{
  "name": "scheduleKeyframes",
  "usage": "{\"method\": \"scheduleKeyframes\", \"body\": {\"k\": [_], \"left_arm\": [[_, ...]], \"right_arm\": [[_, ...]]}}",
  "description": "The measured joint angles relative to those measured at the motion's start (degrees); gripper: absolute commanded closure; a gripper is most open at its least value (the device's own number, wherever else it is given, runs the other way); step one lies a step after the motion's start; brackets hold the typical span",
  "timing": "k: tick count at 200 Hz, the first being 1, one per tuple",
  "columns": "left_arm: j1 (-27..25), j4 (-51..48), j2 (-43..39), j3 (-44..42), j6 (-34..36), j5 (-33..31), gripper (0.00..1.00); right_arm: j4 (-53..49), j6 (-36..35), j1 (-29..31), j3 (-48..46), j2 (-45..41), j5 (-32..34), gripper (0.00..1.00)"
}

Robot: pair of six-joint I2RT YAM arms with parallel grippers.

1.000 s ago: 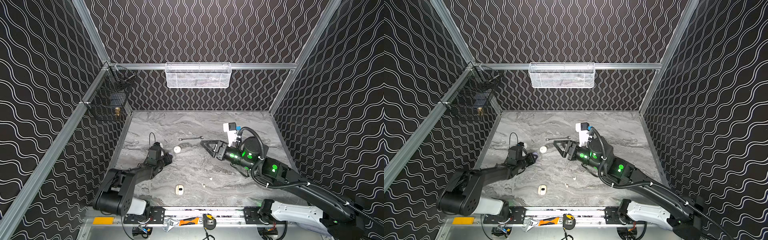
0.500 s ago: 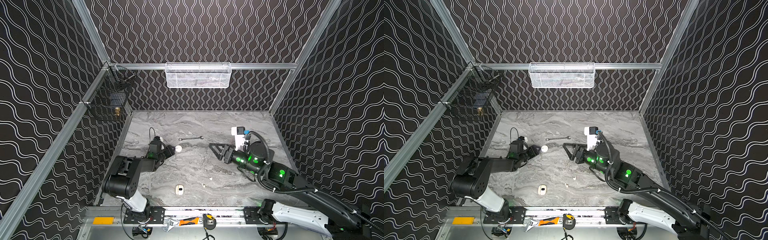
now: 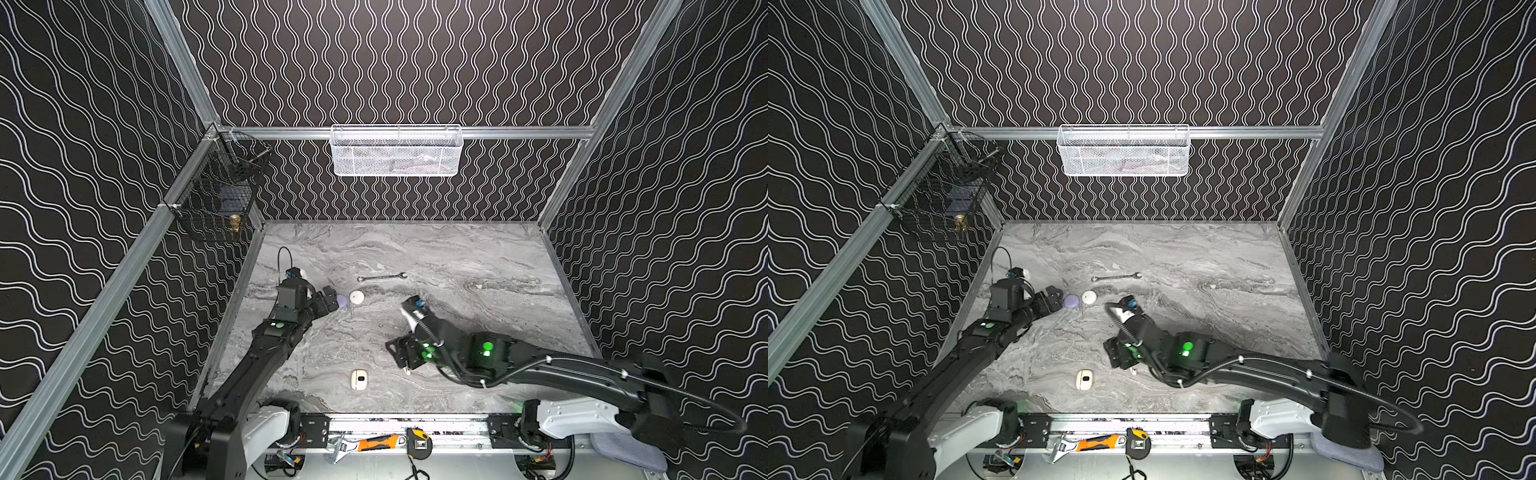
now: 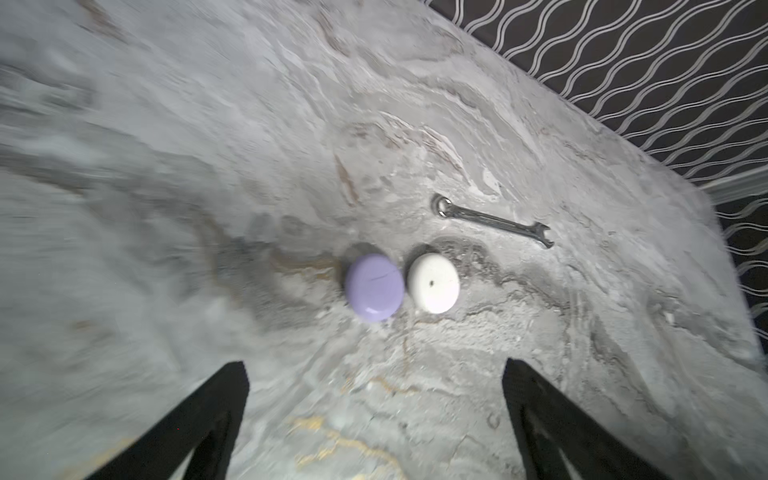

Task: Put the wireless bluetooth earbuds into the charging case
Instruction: 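Lower the right gripper over the cream earbud case while the left rises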

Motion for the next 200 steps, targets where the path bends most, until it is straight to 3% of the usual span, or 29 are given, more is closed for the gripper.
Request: {"method": "scheduleKeyframes", "body": {"k": [37, 62, 110, 160, 200], "left_arm": [[0.04, -8.63, -15.91, -5.97, 1.55, -8.9, 0.02], [0.09, -10.14, -21.49, -10.14, 1.73, -8.44, 0.02], [0.09, -7.87, -15.69, -12.79, 2.6, -5.22, 0.01], [0.09, -6.88, -20.06, -14.01, 2.78, -3.69, 0.01], [0.09, -6.6, -17.86, -13.92, 2.78, -3.52, 0.01]], "right_arm": [[-2.4, 2.84, 6.1, 7.3, 12.81, 0.92, 0.23], [-4.2, 5.11, 8.22, 10.19, 19.06, 1.11, 0.29], [-5.79, 7.1, 10.75, 12.55, 27.34, 1.22, 0.28], [-7.93, 8.13, 11.02, 16.04, 34.93, 2.08, 0.37], [-8.66, 8.24, 11.02, 16.04, 36.65, 2.08, 0.4]]}}
